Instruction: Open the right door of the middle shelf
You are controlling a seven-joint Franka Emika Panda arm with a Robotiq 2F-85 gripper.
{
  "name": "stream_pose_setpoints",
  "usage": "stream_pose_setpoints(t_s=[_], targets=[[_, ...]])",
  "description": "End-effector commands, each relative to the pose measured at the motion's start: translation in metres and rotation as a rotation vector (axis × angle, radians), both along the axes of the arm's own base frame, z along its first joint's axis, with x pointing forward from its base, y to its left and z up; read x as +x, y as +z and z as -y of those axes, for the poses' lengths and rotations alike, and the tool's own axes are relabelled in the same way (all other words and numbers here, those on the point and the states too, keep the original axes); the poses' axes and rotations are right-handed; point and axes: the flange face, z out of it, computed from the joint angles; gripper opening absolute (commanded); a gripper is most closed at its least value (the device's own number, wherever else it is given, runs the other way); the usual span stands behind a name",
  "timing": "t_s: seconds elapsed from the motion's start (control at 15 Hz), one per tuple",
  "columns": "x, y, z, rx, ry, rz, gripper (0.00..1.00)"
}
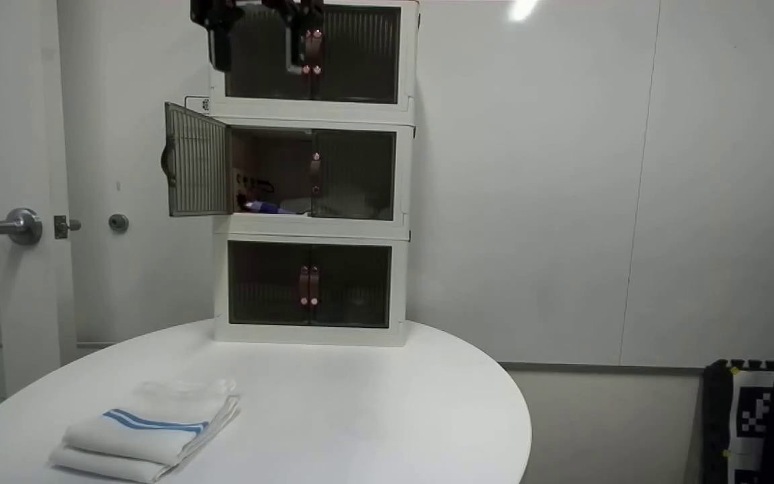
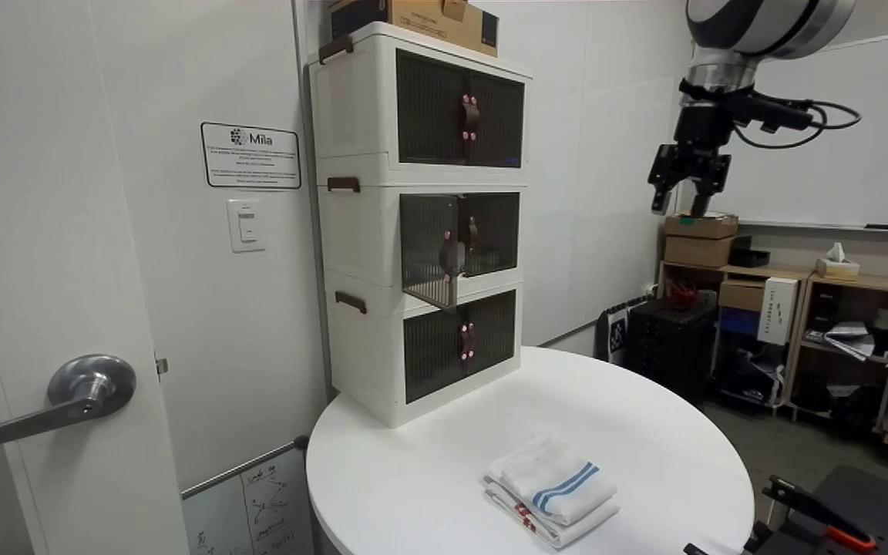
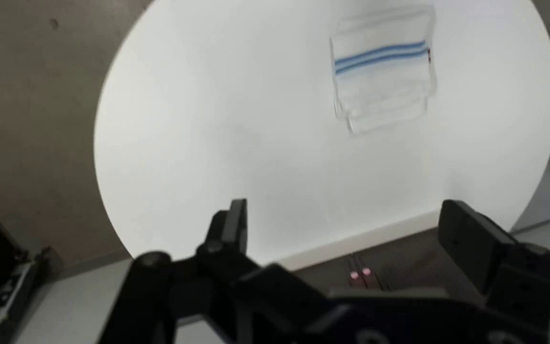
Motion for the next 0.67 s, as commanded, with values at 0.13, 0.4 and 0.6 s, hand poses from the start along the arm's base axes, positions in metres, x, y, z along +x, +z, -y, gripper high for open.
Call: stream_pose_setpoints(t_s=[0.13,0.4,0.6], targets=[[0.087,-0.024,-0.015,0.101,0.089,0.273,1.00],[0.150,-0.033,-0.030,0.166,0.276,0.385,1.00],[0.194,-0.040,-0.033,0.197,0.422,0.436,1.00]])
